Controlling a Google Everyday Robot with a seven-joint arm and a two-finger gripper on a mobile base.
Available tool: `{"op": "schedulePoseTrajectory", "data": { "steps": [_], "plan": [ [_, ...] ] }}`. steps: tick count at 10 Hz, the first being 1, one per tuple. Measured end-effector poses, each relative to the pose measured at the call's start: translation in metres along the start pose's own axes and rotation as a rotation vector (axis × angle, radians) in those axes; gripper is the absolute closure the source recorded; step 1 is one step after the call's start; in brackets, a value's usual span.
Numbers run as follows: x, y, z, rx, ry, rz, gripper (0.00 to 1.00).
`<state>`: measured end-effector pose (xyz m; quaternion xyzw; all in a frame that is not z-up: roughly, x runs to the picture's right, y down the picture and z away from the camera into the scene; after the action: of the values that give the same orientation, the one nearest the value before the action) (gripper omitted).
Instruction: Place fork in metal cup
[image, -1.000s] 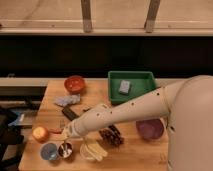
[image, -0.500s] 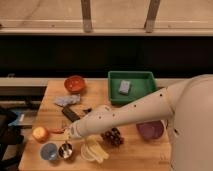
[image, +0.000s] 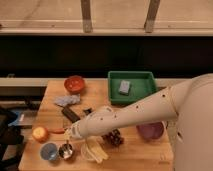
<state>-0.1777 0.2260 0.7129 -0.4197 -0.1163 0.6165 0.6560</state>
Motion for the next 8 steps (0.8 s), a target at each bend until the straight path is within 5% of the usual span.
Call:
{"op": "schedulePoseTrajectory", "data": {
  "steps": [6, 8],
  "plan": [
    [-0.011, 0.015, -0.004, 0.012, 0.013, -0.046, 1.00],
    [-0.011, 0.022, -0.014, 0.037, 0.072, -0.046, 1.00]
  ]
}}
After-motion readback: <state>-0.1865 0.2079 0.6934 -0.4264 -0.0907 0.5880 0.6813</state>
